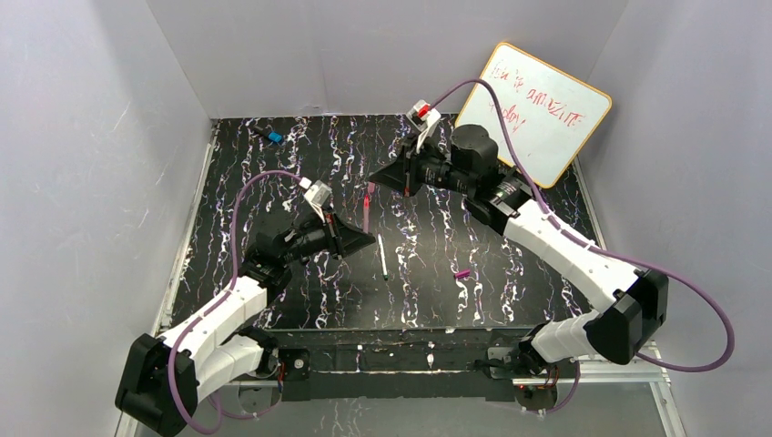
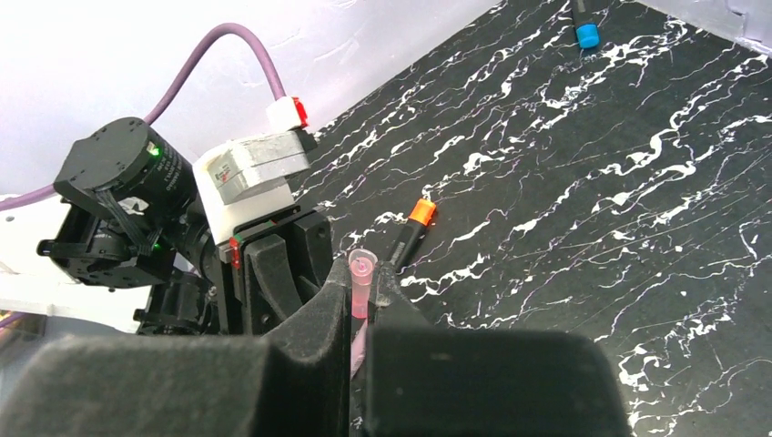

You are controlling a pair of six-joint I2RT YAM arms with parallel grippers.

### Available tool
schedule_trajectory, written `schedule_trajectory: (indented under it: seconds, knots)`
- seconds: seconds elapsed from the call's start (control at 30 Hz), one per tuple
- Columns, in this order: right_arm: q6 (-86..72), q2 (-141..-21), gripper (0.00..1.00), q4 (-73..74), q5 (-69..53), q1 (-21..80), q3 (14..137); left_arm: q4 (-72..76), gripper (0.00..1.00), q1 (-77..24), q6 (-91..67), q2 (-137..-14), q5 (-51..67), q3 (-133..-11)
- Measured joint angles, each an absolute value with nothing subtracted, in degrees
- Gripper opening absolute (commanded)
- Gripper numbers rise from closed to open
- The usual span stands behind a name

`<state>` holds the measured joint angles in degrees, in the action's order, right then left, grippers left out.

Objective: Insert the pens into the pen caps

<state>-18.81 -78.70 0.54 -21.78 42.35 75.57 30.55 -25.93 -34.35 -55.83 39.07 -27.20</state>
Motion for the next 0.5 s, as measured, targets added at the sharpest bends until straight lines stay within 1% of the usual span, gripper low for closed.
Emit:
schedule_trajectory:
  seconds: [0.5]
  knots:
    - [-17.8,-79.1,0.01,-0.6,-19.9,42.3,73.3,33.0,0.00,-25.9,-38.2,-55.0,42.2,-27.2]
